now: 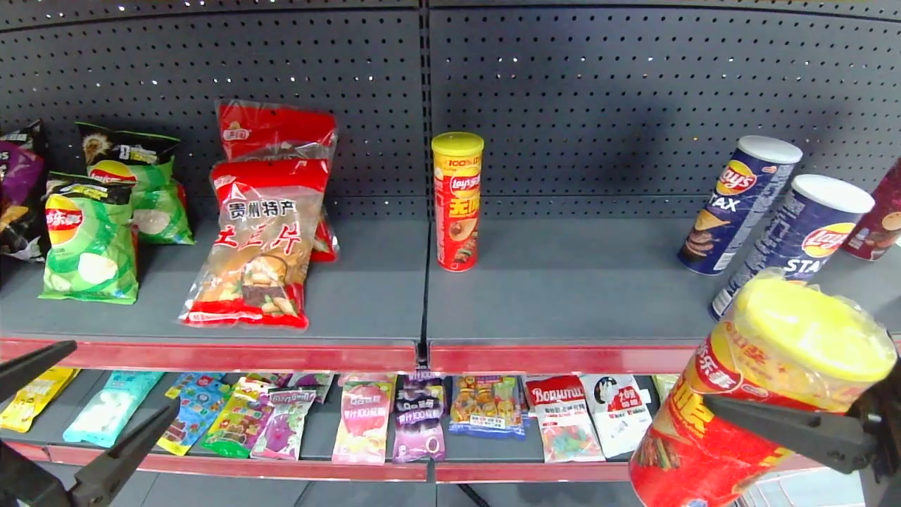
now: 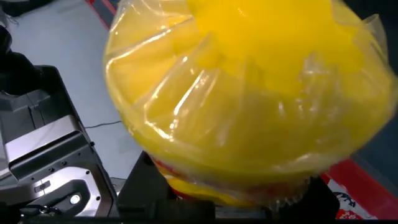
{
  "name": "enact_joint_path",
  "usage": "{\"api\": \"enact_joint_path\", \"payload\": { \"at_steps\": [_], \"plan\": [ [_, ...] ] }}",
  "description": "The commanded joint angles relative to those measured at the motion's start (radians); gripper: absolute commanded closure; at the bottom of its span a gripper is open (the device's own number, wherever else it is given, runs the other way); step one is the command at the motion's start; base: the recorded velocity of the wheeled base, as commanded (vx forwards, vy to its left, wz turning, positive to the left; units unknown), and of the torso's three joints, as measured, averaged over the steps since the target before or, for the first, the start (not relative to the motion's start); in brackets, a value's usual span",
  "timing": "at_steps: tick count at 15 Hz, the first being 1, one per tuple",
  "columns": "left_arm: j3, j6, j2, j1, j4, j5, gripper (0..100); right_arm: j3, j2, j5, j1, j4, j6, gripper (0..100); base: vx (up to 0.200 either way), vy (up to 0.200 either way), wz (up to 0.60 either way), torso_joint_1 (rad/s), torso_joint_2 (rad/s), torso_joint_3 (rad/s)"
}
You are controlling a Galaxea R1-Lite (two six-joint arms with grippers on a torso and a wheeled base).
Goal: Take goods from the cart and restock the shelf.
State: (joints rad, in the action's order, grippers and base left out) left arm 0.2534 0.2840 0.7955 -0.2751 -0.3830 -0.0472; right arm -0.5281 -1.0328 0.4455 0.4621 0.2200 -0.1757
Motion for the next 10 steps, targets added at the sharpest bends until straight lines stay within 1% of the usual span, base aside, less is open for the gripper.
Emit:
{"api": "enact_joint_path", "payload": {
  "at_steps": [1, 2, 4, 6, 7, 10],
  "plan": [
    [0.000, 0.000, 0.004, 0.001, -0.001, 0.000, 0, 0.000, -0.001, 0.001, 0.001, 0.001, -0.001, 100, 0.200, 0.000, 0.00, 0.022, 0.03, -0.002],
    [0.000, 0.001, 0.004, 0.001, -0.001, 0.000, 0, 0.000, -0.001, 0.001, 0.001, 0.001, -0.001, 100, 0.200, 0.000, 0.00, 0.012, 0.00, 0.002],
    [0.001, 0.003, 0.002, -0.001, -0.002, 0.001, 0, 0.000, -0.003, 0.001, 0.001, 0.001, 0.001, 100, 0.000, 0.000, 0.00, 0.000, 0.00, 0.000],
    [0.003, 0.026, 0.002, -0.001, -0.002, 0.001, 0, 0.002, 0.000, 0.002, 0.001, 0.001, 0.001, 100, 0.000, 0.000, 0.00, 0.000, 0.00, 0.000],
    [0.003, 0.030, 0.002, -0.001, -0.002, 0.006, 0, 0.002, 0.003, 0.004, 0.001, 0.001, 0.001, 100, 0.000, 0.000, 0.00, 0.000, 0.00, 0.000],
    [0.003, 0.030, 0.005, -0.001, -0.002, 0.015, 0, 0.002, 0.007, 0.004, 0.003, -0.001, 0.001, 100, 0.000, 0.000, 0.00, 0.000, 0.00, 0.000]
  ]
}}
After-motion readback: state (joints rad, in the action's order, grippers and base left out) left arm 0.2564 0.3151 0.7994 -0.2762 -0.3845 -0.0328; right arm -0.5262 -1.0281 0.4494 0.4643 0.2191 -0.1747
